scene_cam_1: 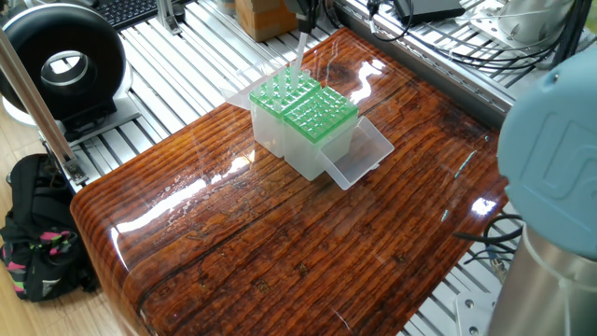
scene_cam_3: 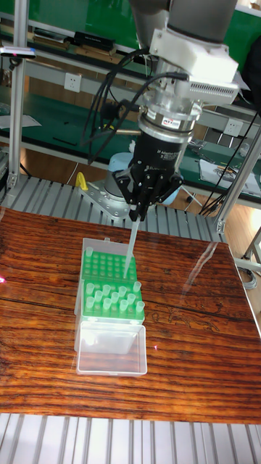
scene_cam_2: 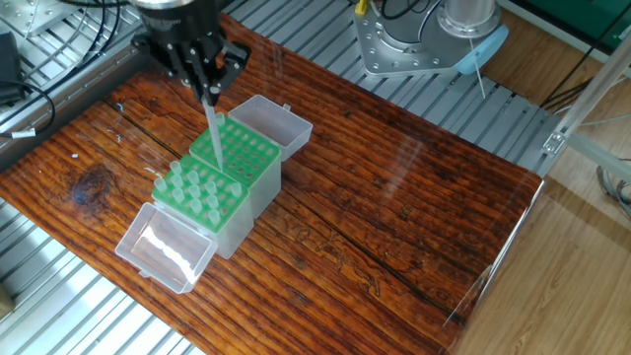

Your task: Transfer all large pipette tips from one holder to another

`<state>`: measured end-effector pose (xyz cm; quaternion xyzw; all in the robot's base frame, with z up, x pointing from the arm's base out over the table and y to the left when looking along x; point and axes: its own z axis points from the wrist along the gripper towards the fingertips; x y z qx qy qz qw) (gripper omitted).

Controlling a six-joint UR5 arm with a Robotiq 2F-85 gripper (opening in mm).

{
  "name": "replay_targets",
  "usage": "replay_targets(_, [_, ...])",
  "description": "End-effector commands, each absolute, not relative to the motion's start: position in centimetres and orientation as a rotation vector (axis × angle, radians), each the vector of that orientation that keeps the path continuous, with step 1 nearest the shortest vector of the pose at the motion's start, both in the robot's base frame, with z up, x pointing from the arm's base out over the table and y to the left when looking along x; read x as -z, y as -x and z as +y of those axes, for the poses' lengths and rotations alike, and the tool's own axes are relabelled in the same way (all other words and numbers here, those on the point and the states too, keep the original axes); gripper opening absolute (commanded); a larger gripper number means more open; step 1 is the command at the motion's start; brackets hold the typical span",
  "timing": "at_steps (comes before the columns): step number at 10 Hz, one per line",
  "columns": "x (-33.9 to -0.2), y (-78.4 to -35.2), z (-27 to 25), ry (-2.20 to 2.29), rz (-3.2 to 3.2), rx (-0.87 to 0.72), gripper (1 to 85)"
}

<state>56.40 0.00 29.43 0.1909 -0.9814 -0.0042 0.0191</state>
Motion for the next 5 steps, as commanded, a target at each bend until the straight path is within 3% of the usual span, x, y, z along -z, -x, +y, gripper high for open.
replay_targets(1, [-28.80,-57.06,0.08,-0.610,-3.039,0.016,17.0])
replay_targets(5, [-28.45,-57.18,-0.44,-0.614,-3.027,0.007,16.7])
